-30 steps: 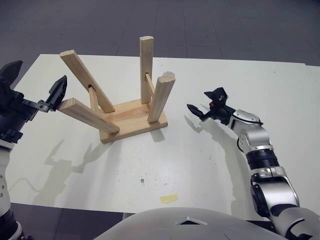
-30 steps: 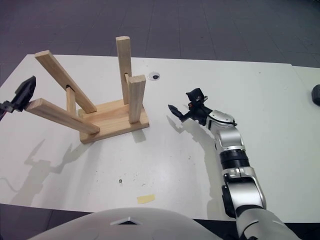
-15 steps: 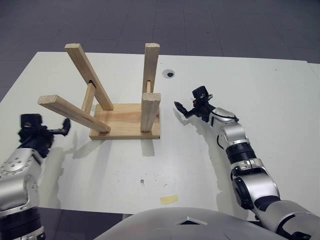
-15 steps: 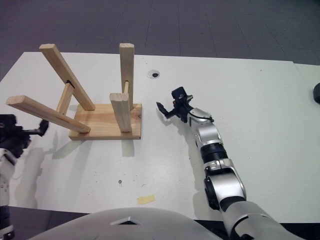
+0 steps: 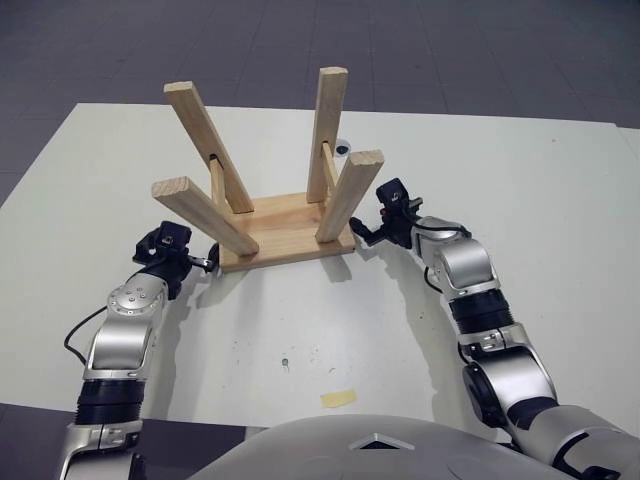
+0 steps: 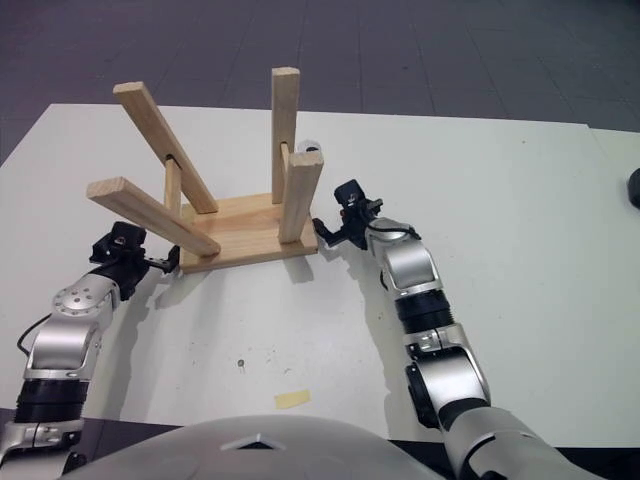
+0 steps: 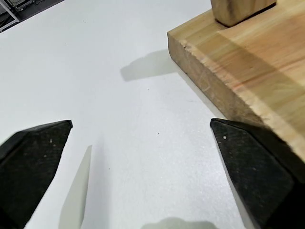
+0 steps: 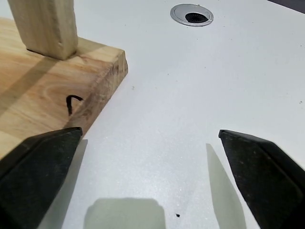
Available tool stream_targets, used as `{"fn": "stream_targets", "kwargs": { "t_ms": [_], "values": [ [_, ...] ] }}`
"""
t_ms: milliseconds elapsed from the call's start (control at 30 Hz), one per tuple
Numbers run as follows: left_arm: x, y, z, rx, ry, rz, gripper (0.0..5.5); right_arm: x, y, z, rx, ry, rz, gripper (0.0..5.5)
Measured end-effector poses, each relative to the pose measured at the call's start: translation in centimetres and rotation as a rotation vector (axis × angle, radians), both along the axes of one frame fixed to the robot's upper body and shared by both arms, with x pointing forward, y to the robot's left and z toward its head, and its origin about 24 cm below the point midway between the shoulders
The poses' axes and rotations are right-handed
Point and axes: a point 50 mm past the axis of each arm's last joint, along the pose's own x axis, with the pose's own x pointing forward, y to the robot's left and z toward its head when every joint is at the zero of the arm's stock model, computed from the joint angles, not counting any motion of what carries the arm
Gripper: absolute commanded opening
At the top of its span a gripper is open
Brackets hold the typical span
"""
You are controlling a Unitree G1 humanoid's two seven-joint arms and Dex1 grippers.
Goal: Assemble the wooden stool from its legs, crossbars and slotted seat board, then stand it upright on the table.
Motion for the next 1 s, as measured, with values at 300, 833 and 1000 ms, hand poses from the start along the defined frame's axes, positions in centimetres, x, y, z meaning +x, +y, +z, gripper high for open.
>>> {"fn": "stream_targets", "kwargs": {
  "t_ms": [300,833,1000],
  "values": [
    [1.9,-2.2,0.1,0.041,-0.016,-0.078,5.40,0.4,-1.7,0.6,-0.039,0.034,-0.062,5.36],
    [2.0,-6.8,0.1,-0.054,0.001,-0.162,5.40,-1.9,-5.8,2.1,-0.138,0.125,-0.178,5.36],
    [2.1,-7.6,-0.1,-0.096,0.016,-0.166,4.64,-2.2,-6.3,2.1,-0.148,0.124,-0.188,4.63]
  ]
}}
